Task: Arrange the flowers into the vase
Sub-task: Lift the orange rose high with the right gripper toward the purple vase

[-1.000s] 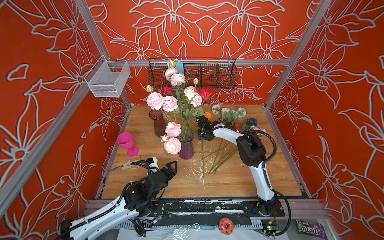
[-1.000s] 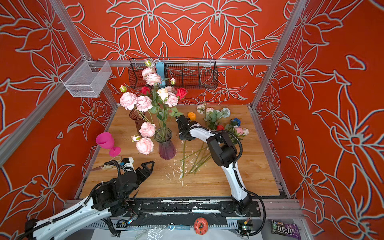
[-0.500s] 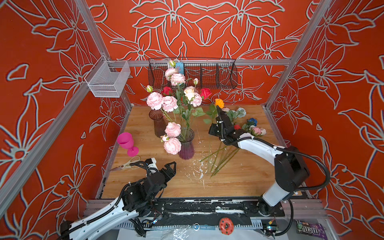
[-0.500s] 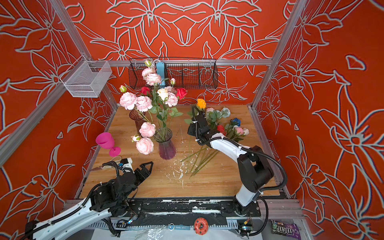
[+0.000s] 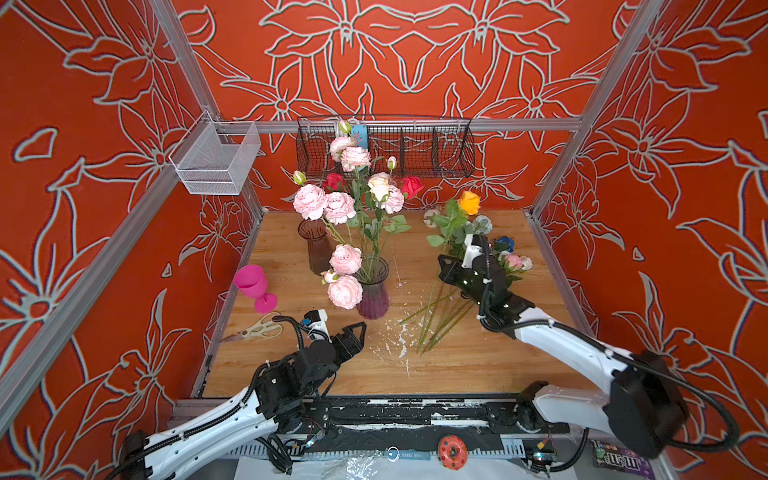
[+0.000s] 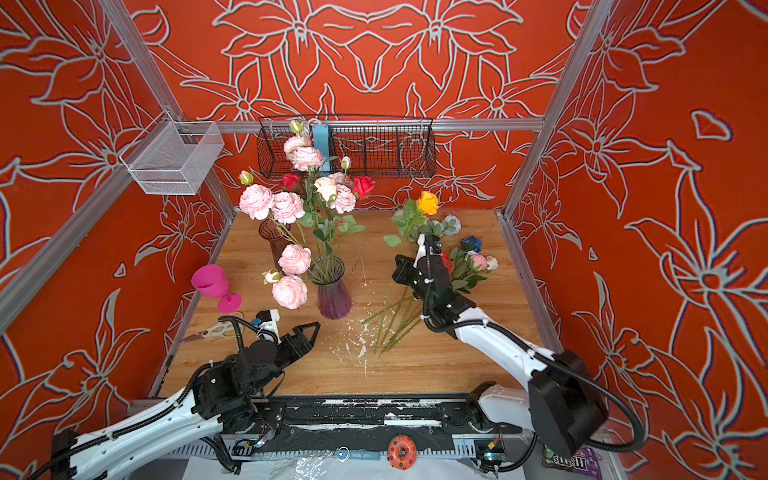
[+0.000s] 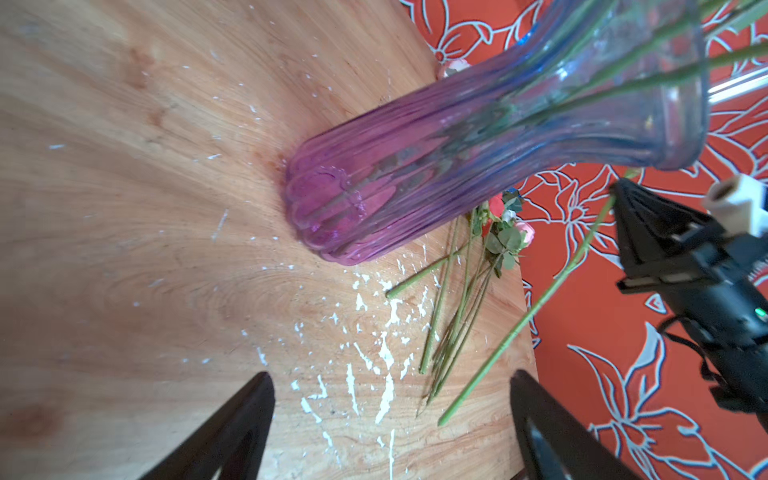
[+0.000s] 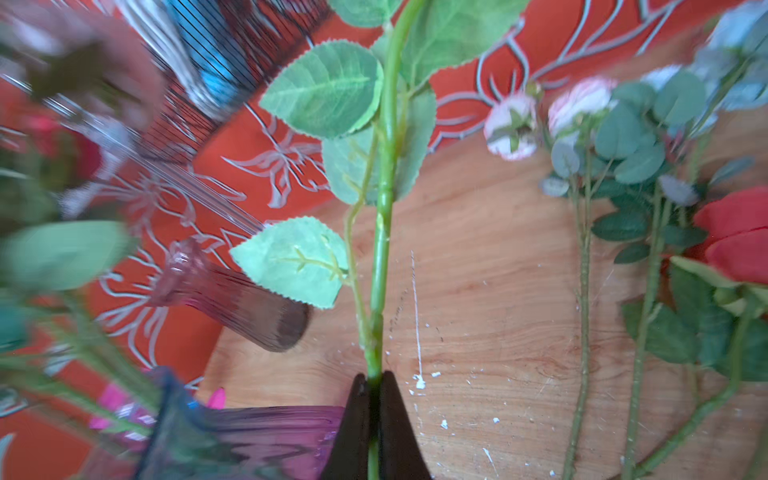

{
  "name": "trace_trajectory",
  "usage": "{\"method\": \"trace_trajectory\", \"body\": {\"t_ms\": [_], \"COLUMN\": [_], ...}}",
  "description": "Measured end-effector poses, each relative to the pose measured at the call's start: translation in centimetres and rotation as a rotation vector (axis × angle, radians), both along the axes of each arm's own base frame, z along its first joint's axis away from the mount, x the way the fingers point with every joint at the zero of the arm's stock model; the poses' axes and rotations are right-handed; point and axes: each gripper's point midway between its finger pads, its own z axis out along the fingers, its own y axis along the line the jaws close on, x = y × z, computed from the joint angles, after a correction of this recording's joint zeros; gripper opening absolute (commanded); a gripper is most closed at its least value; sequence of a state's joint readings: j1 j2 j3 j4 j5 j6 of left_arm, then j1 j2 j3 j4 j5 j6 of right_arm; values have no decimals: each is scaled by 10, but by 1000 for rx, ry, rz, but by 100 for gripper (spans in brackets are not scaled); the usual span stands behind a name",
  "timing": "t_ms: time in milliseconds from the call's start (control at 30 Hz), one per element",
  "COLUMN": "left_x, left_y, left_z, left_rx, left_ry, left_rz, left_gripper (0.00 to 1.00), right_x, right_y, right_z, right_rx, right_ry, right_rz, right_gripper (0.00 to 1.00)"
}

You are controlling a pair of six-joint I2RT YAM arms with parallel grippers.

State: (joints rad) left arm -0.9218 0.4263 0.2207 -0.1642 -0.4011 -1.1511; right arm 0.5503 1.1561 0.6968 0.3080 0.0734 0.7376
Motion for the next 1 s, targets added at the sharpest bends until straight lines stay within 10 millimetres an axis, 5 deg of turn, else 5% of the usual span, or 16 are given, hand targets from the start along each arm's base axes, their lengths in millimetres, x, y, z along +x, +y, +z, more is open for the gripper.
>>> {"method": "trace_trajectory", "body": {"t_ms": [300, 467, 1000], "left_x": [4, 5, 12], "left_y": [-4, 0, -12], "left_z": [-13, -25, -28], "left_rx": [6, 26, 108], "left_ry": [30, 76, 137], "left_rz": [14, 53, 46], "left_gripper": [88, 88, 89], "right_x": [-58, -74, -77], "right_y": [-56, -75, -68], "right_z": [46, 37, 36], "right_rx": [12, -15, -25], "right_ry": [-195, -260, -310], "right_rz": [-91, -132, -84], "right_gripper": [0, 0, 0]}}
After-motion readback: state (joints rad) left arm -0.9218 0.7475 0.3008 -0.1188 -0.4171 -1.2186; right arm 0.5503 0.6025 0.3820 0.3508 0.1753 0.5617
